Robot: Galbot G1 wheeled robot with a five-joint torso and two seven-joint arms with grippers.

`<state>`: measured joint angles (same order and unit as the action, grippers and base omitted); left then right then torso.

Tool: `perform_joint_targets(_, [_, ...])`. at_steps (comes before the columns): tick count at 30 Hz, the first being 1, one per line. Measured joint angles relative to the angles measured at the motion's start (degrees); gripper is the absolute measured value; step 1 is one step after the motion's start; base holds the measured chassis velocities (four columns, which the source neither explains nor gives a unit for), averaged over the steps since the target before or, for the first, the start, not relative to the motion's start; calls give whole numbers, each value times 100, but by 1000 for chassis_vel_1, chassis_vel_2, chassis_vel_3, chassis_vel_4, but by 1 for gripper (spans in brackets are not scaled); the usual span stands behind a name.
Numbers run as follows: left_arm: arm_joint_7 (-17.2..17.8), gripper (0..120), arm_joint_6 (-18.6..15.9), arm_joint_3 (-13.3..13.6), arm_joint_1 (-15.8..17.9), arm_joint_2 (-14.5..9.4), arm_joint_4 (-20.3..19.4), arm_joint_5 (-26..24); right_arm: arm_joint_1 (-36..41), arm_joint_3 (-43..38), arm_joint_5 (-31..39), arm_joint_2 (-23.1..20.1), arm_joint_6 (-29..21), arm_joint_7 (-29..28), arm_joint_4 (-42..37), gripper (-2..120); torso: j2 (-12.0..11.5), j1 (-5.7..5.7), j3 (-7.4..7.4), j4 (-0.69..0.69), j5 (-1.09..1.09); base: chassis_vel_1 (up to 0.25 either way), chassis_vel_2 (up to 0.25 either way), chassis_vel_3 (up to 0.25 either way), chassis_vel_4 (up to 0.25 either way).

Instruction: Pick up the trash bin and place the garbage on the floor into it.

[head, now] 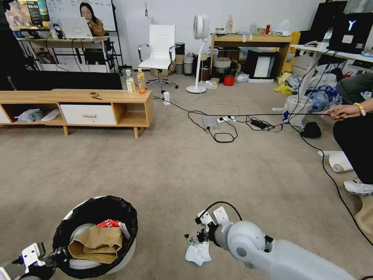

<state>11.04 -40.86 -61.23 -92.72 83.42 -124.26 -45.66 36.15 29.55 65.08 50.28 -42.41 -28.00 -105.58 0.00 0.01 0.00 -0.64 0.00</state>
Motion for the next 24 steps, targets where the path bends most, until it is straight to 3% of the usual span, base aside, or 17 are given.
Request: perform_joint_targets(24, [-20,2,13,118,73,-7,145,12,154,180,-827,508,511,605,1822,95,0,0,-1,0,0,0,0,0,0])
